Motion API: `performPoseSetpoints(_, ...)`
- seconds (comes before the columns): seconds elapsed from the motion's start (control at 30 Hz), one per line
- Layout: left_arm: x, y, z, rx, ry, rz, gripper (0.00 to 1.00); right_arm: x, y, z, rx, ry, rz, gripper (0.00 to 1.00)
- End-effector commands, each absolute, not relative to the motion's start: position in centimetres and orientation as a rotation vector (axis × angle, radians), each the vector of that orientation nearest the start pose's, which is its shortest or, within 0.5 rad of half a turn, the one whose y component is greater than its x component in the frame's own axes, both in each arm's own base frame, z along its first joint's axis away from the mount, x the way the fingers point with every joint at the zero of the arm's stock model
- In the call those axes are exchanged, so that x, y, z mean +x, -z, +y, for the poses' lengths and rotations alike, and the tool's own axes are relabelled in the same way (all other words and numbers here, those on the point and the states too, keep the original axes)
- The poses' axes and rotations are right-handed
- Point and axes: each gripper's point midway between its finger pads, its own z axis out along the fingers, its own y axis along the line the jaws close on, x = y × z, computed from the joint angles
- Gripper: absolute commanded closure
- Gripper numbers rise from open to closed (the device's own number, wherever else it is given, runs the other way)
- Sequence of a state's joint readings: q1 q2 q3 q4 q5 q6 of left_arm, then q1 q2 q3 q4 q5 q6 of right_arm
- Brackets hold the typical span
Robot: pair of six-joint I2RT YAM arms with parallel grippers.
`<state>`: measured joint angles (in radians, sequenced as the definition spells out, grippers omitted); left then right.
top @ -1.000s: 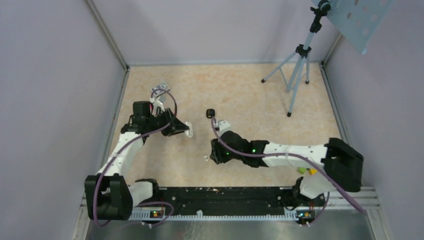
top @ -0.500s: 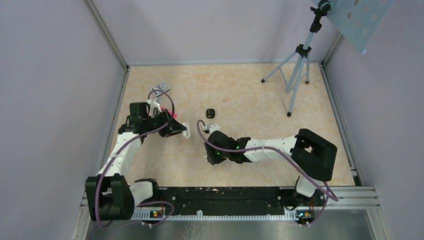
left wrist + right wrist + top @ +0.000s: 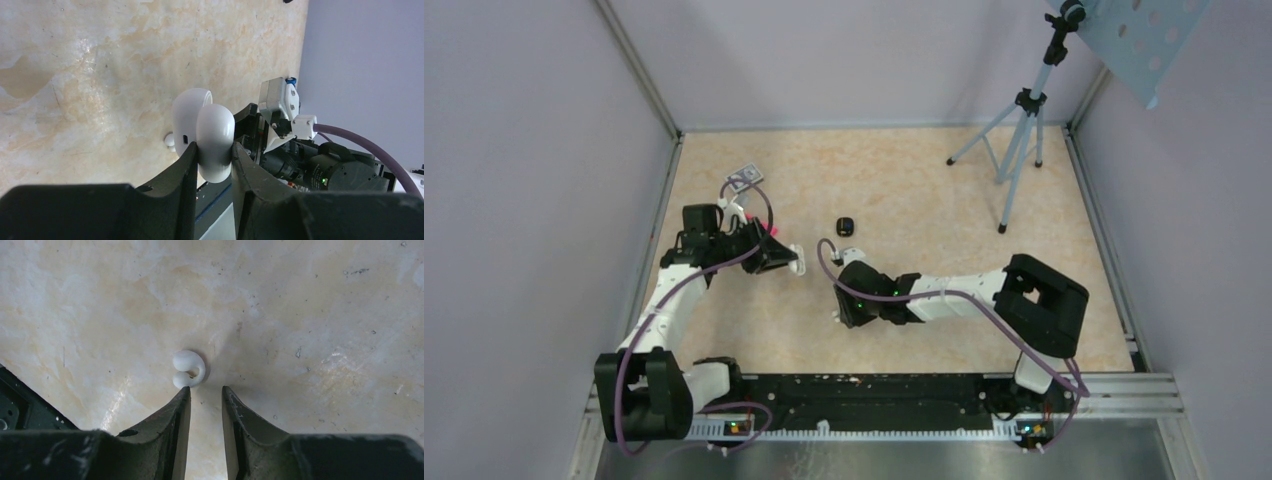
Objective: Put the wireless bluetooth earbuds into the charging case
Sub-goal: Pick up the left earbud from the center of the board.
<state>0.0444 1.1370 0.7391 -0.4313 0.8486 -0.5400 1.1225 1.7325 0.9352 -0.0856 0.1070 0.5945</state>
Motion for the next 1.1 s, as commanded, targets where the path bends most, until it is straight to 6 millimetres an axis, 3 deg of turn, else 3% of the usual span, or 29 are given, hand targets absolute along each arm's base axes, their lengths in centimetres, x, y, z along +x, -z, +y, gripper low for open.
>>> performPoseSetpoints(0.0,26.0,-17.4,-13.6,-0.230,1.267,2.304,1.00,18.3,-3.3,38.7,-0.604,-0.635,2.435,0.71)
performPoseSetpoints(0.6,25.7,-17.6,-13.7,-0.216,1.276,2.297,1.00,18.8,-2.9,40.5,-0.593,-0.667,2.438,0.72)
performPoseSetpoints(0.73,25.7,-17.7,-13.7,-0.210,1.278,2.293,1.00,18.8,-3.2,40.9,-0.576,-0.693,2.434,0.79)
performPoseSetpoints(0.9,25.7,-17.7,-13.7,-0.207,1.279,2.292,1.00,19.1,-3.8,40.8,-0.559,-0.691,2.421,0.99)
performPoseSetpoints(1.07,25.3,-17.4,-13.9,-0.172,1.300,2.295,1.00,19.4,-5.8,39.8,-0.534,-0.670,2.381,1.00)
